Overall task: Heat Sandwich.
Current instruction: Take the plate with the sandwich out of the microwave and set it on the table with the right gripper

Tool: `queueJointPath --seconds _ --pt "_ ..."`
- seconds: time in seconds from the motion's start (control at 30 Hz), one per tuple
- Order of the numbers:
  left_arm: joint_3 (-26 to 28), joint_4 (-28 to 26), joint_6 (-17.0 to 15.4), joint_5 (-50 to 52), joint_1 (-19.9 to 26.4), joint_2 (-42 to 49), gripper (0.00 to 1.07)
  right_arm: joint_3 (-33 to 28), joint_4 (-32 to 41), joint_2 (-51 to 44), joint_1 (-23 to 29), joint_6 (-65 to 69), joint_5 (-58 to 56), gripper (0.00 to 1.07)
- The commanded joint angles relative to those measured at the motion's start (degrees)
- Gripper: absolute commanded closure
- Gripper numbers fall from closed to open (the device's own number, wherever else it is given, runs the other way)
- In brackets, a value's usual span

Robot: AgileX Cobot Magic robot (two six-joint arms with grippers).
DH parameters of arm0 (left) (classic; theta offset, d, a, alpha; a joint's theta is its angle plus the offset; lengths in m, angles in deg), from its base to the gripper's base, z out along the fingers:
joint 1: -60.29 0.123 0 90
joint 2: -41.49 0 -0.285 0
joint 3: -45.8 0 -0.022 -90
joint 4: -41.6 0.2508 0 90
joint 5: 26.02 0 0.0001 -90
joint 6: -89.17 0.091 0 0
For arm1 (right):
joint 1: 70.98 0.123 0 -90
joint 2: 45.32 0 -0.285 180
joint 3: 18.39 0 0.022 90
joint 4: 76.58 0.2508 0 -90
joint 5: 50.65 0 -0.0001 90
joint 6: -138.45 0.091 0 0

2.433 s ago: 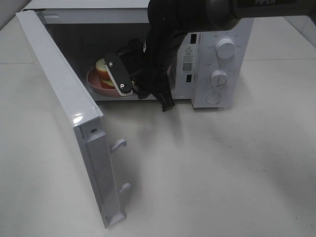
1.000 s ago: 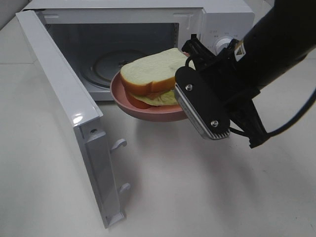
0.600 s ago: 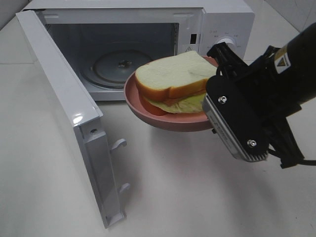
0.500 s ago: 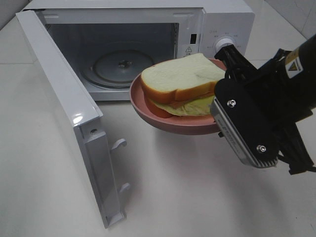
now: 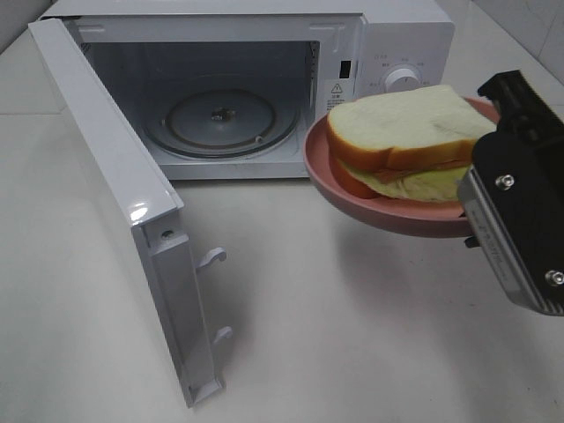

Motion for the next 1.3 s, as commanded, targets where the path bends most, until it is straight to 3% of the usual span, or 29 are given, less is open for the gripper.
queueJointPath --seconds 0.03,0.4,0.7,1.3 --pt "-0.1 0.1 -0.5 0.5 0.1 1.3 0.03 -0.1 -4.6 -2.5 0.2 5.7 -0.6 1.07" --pt "-0.1 0.1 -0.5 0.5 0.1 1.3 0.03 -0.1 -18.5 -3.4 0.2 36.3 -8.7 1.07" --pt "-0.1 0.1 -0.5 0.5 0.1 1.3 0.03 -0.1 -26.0 -3.4 0.2 53.0 -14.4 1.07" --pt "-0.1 0.1 -0.5 0.5 0.1 1.3 0.03 -0.1 -29.6 -2.5 0.2 79.3 -21.0 1.07"
